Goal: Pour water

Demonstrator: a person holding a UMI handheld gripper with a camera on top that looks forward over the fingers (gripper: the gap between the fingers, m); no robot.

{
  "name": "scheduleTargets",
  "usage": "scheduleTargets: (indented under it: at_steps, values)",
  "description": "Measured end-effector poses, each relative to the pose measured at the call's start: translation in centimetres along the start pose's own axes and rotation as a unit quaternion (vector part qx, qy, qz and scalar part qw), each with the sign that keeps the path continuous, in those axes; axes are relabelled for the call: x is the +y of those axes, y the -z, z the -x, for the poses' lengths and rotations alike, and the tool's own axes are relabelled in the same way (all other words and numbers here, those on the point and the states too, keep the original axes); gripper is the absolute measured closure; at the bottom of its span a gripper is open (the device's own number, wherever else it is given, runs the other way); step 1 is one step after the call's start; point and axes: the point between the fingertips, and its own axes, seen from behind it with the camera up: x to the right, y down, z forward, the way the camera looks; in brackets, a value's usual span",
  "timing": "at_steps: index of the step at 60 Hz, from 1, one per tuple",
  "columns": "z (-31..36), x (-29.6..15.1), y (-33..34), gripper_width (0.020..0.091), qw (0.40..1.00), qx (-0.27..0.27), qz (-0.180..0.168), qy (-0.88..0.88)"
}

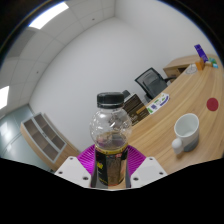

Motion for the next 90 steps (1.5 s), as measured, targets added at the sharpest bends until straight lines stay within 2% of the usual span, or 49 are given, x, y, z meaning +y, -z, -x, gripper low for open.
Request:
scheduleTargets:
  at_steps: [6,16,26,38,45,53,59,65,72,75,80,84,90]
  values:
    - [0.8,-3.6,0.4,0.0717,0.982,-0.059,-0.003,-0.18]
    - [-1.2,-6.5,-0.1,0.0717,0.902,-0.108,-0.012,-0.419]
    - [-4.9,-6.2,-0.9,0.0718,0.809,-0.124,-0.011,-0.574]
    - [-6.2,-5.5,-1.2,0.0717,0.792,-0.118,0.0,-0.599]
    - [-6.1,-6.2,-1.4,0.0717,0.828,-0.111,0.008,-0.549]
    - [-5.9,-9.8,0.4,0.0717,0.91,-0.097,0.006,-0.403]
    - [-6.8,-14.6,0.9,0.0716,0.967,-0.07,-0.018,-0.246]
    - [-9.4,-20.0,2.8,0.0716,0.994,-0.037,-0.053,-0.086]
    - [-14.1,-24.8,4.8,0.0715,0.993,0.012,-0.08,0.082]
    - [-16.9,-25.8,4.7,0.0715,0.986,0.041,-0.082,0.139]
    - [-22.3,-26.0,5.2,0.0716,0.969,0.083,-0.08,0.22]
    - [-25.3,-26.5,5.0,0.0716,0.955,0.115,-0.066,0.267]
    - [-31.1,-24.9,4.8,0.0714,0.94,0.14,-0.045,0.307]
